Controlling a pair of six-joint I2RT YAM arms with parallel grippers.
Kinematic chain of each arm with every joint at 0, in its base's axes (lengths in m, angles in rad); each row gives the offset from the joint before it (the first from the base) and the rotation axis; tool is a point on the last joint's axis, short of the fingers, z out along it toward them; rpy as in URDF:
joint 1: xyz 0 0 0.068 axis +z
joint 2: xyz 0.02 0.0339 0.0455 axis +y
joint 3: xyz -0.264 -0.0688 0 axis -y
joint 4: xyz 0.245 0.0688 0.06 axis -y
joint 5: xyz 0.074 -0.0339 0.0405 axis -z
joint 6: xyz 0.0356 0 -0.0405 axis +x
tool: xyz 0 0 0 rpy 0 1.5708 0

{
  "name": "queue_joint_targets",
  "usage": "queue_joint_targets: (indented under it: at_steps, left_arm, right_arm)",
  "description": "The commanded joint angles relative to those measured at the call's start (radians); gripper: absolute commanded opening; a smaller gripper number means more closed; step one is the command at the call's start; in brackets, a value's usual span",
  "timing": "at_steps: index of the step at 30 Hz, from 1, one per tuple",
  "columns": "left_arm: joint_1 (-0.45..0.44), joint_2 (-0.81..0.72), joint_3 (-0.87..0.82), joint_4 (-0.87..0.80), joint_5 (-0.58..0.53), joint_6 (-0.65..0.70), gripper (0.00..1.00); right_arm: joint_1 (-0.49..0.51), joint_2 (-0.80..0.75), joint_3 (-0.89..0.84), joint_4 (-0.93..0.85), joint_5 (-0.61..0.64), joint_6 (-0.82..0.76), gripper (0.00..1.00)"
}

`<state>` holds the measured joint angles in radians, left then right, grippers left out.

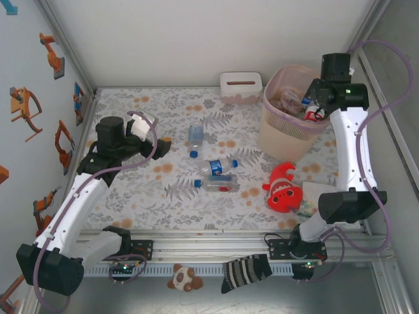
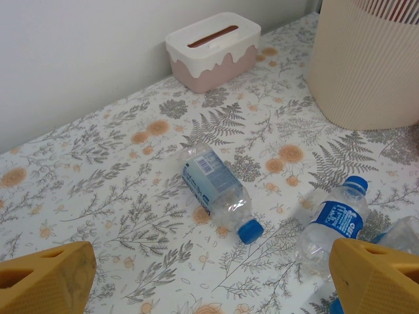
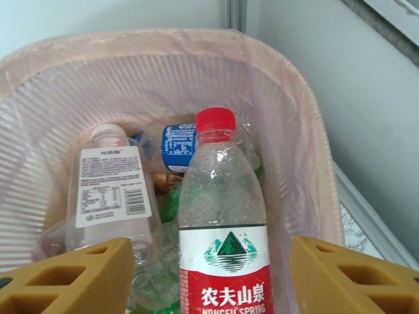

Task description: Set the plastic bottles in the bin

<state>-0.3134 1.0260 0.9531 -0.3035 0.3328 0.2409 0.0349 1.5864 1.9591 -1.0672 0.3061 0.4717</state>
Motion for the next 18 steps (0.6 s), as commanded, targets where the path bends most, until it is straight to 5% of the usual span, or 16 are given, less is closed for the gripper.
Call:
queue_joint_targets:
  at_steps: [1,18]
  left_arm:
    - [0.005,-0.004,0.003,0.011,0.015,-0.006,0.92]
    - [0.006,-0.009,0.004,0.008,0.012,-0.006,0.92]
  right_arm:
    - [0.003,-0.012,-0.005,0.012,-0.016,-0.019,0.57]
    - [-0.007,0.166,-0.095,0.079,0.008,-0.040,0.40]
